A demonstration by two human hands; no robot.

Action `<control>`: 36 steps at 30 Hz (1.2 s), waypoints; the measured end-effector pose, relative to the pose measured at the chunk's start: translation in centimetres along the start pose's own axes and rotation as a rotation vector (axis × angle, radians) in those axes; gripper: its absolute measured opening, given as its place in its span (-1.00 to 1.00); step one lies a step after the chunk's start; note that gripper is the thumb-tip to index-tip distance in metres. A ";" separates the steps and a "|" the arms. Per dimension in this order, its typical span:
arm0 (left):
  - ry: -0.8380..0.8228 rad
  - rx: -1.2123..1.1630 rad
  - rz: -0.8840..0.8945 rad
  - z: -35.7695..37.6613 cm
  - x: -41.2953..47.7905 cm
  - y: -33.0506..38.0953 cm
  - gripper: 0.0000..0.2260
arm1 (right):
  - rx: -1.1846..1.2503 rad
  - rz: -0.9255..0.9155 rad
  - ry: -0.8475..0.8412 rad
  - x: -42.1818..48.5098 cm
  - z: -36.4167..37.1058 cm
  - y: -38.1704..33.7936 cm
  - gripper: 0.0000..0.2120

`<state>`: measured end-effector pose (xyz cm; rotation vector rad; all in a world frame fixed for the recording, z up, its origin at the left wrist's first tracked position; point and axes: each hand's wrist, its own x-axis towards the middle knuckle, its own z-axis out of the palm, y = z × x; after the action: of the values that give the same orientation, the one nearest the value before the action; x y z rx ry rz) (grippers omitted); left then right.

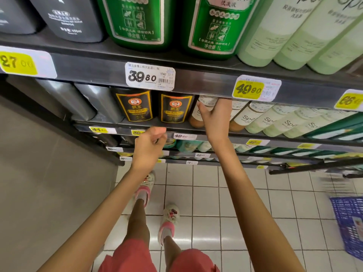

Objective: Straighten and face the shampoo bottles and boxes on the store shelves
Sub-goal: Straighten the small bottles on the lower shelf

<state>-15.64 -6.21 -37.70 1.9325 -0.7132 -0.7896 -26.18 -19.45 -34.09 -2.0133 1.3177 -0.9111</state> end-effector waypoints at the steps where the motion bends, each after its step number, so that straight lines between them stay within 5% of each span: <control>1: -0.001 -0.007 0.004 -0.4 -0.4 0.0 -0.80 | -0.025 -0.003 -0.022 0.2 0.1 0.2 -0.56; 11: -0.015 -0.029 -0.038 -0.9 -4.1 -1.2 -0.81 | -0.036 -0.155 0.076 -3.2 -0.8 1.9 -0.52; 17: -0.033 -0.030 0.013 -0.8 -6.9 -1.0 -0.81 | 0.269 0.122 -0.001 -5.5 -1.7 2.1 -0.26; 20: -0.048 -0.042 0.018 -1.0 -8.7 -0.7 -0.79 | 0.288 0.283 0.012 -6.2 -3.2 1.7 -0.29; 27: -0.324 0.188 -0.080 0.9 -13.1 0.2 -0.20 | 0.553 0.615 -0.068 -11.6 -7.7 -0.5 -0.64; 30: -0.299 0.072 -0.021 2.2 -15.5 0.6 -0.31 | 0.699 0.716 -0.195 -12.8 -9.1 -1.7 -0.80; 33: -0.253 -0.098 -0.009 1.9 -16.6 1.3 -0.44 | 0.738 0.652 -0.298 -13.5 -10.4 -2.5 -0.73; 36: -0.396 -0.317 -0.049 0.7 -17.0 2.5 -0.54 | 0.783 0.591 -0.407 -14.0 -11.2 -2.8 -0.67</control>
<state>-27.23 4.94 -31.68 1.5282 -0.7240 -1.2569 -37.46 -6.42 -28.41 -1.0419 1.0070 -0.5582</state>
